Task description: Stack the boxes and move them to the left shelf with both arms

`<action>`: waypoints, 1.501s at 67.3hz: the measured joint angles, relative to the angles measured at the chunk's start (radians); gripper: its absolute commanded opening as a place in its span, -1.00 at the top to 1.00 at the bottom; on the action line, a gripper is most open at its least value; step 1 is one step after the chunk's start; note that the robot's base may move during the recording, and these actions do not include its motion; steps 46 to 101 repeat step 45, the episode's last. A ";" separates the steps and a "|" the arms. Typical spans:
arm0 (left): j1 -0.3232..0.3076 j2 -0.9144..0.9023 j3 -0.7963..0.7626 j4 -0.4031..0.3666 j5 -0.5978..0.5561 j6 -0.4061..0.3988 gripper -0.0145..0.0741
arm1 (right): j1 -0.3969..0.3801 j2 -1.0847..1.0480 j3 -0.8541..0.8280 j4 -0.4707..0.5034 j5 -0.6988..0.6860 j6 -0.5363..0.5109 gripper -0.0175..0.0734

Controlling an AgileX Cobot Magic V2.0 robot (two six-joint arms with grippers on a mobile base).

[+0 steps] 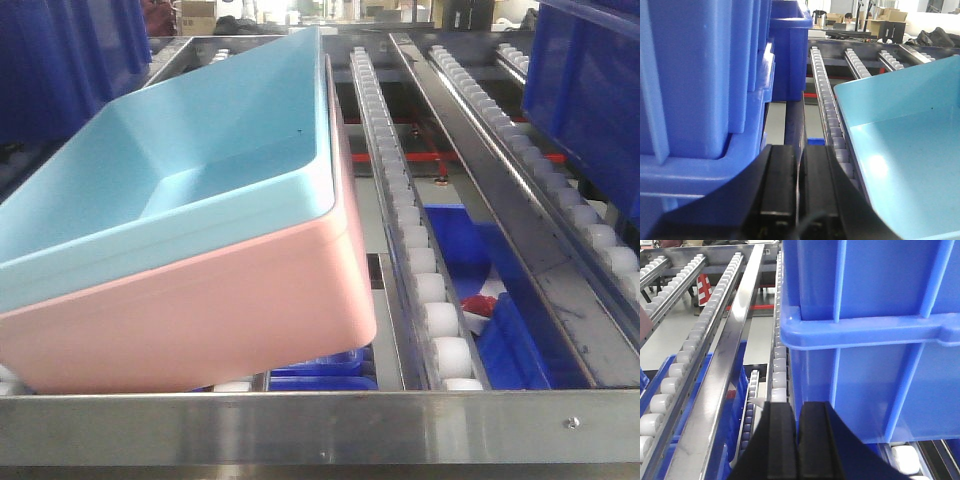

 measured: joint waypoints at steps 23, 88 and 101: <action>0.000 0.000 0.000 0.000 0.000 0.000 0.66 | 0.000 0.000 0.000 0.000 0.006 0.000 0.49; 0.000 0.000 0.000 0.000 0.000 0.000 0.66 | 0.000 0.000 0.000 0.000 0.007 0.000 0.49; 0.000 0.000 0.000 0.000 0.000 0.000 0.66 | 0.000 0.000 0.000 0.000 0.007 0.000 0.49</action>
